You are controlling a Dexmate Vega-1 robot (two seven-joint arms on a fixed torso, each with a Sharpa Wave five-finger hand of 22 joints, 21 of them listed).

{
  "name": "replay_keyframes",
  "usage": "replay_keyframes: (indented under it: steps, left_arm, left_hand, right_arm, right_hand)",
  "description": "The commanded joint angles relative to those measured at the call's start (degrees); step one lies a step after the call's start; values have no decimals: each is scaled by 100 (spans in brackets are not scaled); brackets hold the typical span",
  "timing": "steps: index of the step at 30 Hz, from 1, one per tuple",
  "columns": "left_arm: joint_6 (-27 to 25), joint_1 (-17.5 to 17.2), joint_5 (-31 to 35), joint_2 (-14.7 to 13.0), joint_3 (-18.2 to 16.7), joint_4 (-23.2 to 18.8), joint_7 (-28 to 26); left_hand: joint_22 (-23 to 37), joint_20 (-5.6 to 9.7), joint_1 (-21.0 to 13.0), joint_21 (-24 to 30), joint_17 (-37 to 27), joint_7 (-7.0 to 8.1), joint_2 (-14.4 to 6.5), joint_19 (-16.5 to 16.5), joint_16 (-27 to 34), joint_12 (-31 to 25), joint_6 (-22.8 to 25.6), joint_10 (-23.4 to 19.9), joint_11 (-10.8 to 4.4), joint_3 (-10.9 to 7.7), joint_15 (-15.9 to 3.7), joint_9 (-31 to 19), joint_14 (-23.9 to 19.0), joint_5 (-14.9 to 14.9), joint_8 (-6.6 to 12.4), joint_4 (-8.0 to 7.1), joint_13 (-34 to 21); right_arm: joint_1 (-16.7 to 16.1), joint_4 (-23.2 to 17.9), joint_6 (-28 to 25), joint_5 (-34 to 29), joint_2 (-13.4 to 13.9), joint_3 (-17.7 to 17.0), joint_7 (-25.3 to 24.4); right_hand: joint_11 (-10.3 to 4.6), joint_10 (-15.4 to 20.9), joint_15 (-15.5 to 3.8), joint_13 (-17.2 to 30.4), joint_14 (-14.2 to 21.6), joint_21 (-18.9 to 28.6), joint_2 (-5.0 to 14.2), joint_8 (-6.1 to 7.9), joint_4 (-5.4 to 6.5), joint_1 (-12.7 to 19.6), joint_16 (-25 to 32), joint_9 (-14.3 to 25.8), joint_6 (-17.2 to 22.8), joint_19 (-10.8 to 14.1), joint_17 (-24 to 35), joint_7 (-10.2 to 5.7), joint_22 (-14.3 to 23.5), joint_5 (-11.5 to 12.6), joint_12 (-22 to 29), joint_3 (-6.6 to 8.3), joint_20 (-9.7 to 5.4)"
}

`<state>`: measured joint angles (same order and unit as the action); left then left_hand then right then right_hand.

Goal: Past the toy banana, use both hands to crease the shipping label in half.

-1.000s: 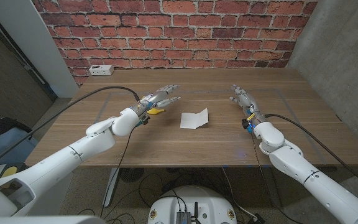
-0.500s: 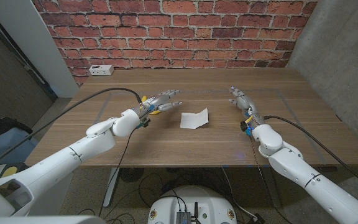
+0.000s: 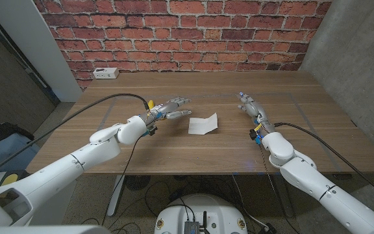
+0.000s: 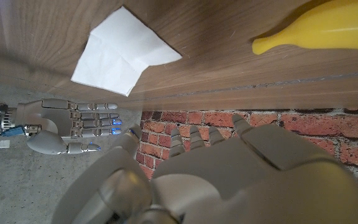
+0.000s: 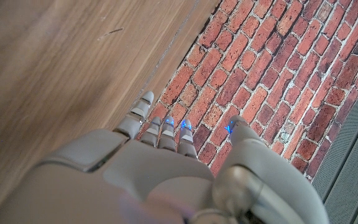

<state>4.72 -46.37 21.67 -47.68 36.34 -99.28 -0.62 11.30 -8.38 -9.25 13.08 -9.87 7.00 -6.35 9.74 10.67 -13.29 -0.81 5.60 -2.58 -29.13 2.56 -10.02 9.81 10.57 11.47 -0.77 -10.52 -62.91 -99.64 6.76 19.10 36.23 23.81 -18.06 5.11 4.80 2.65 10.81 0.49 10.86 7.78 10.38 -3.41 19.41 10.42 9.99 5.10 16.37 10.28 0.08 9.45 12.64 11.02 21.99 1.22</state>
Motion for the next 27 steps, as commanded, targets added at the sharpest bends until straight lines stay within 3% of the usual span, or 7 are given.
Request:
replay_keyframes:
  steps: [1, 11, 19, 27]
  left_arm:
    - [228, 5, -7, -34, 38, 61, 95]
    - [234, -38, 78, -78, 54, -19, 187]
    - [144, -158, 153, -144, 17, -154, 176]
    - [81, -230, 179, -200, 0, -247, 239]
  left_hand:
    - [21, 90, -133, 135, -4, -76, -12, -163, 66, -76, 366, -241, 2, -44, -105, -8, -136, -12, 93, 84, -29]
    - [5, -9, -227, 185, 2, -181, -17, -380, 77, -154, 858, -666, 9, -83, -160, -8, -445, -27, 125, 191, -27]
    - [-2, -68, -264, 197, 3, -232, -18, -464, 119, -169, 977, -828, 25, -103, -209, -7, -720, -39, 91, 239, -24]
    - [-7, -22, -290, 211, 7, -231, -16, -540, 98, -151, 1061, -887, 14, -118, -396, -6, -808, -47, 66, 276, -21]
  right_arm:
    - [-133, -160, -63, -115, 21, 14, -105]
    - [-224, -334, -165, -204, 55, 46, -154]
    - [-208, -466, -314, -265, 64, 150, -101]
    - [-219, -549, -372, -378, 69, 223, -125]
  right_hand:
    - [19, -46, 14, 6, -12, 13, 25, 19, -43, 29, 47, 33, 7, -3, 21, -12, 34, -38, 9, 2, 7]
    - [29, -28, 13, 7, -5, 15, 38, 27, -50, 30, 56, 34, 23, 2, 27, -12, 34, -69, 18, -5, 9]
    - [50, 30, 24, 9, 19, 21, 53, 44, -54, 28, 72, 36, 68, 15, 34, 8, 34, -99, 41, -14, 7]
    - [44, 40, 18, 11, 25, 25, 71, 49, -51, 24, 78, 37, 84, 26, 41, 17, 35, -116, 43, -18, -2]
